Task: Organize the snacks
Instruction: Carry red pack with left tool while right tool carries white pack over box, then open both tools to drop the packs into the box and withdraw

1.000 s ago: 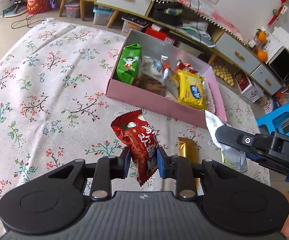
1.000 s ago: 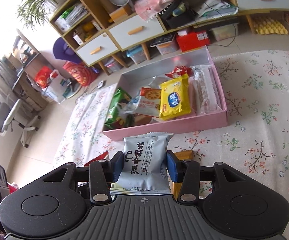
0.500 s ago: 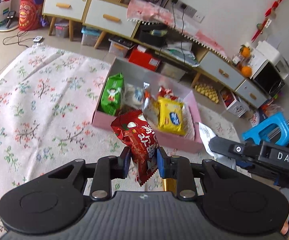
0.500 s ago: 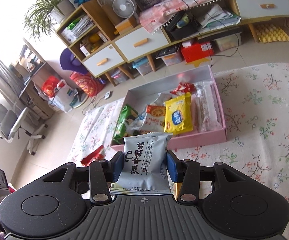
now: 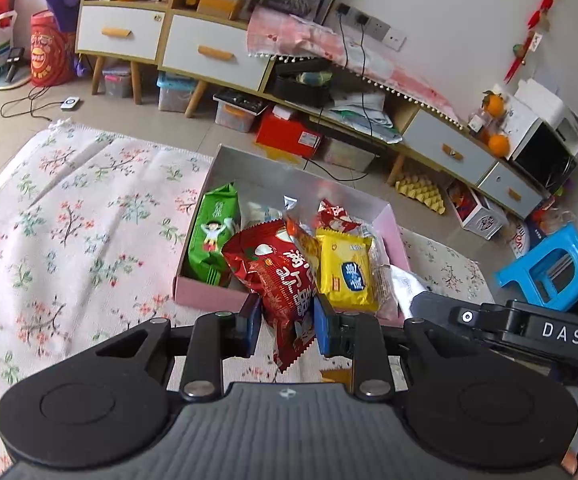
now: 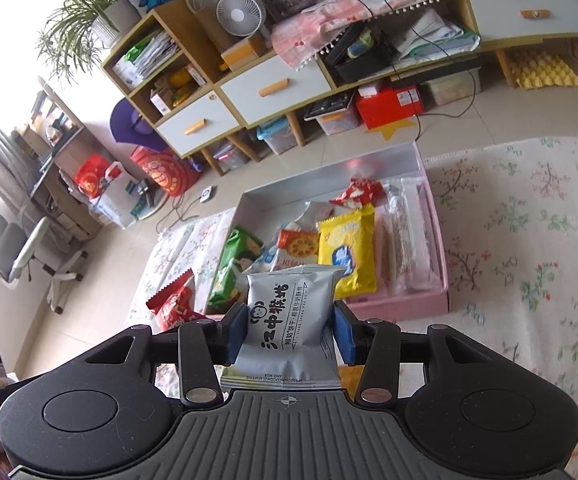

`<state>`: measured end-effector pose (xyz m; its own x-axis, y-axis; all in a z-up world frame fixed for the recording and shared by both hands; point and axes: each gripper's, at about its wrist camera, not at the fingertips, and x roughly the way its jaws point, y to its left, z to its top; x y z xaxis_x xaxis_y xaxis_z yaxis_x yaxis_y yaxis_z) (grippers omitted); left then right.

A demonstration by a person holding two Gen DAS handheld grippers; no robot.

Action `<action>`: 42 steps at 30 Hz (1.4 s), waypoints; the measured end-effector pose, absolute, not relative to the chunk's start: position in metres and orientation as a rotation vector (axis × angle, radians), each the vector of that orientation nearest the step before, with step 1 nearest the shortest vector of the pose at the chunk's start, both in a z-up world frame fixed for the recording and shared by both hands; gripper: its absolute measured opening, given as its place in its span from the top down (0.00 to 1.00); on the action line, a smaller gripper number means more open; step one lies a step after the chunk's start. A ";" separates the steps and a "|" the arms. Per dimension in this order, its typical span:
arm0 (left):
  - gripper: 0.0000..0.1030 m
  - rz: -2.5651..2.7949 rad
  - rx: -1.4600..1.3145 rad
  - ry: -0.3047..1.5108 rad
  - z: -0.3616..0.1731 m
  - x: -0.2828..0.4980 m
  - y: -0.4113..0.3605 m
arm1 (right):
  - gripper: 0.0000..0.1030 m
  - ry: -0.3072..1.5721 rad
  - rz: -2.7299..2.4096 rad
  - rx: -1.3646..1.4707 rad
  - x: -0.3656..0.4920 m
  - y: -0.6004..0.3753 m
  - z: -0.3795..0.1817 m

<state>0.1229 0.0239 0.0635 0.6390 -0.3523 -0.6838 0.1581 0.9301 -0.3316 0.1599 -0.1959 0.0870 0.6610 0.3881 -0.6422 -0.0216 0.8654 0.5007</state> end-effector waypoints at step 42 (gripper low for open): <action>0.66 -0.248 -0.482 0.848 0.044 0.239 0.045 | 0.54 0.800 0.273 0.620 0.307 -0.179 0.045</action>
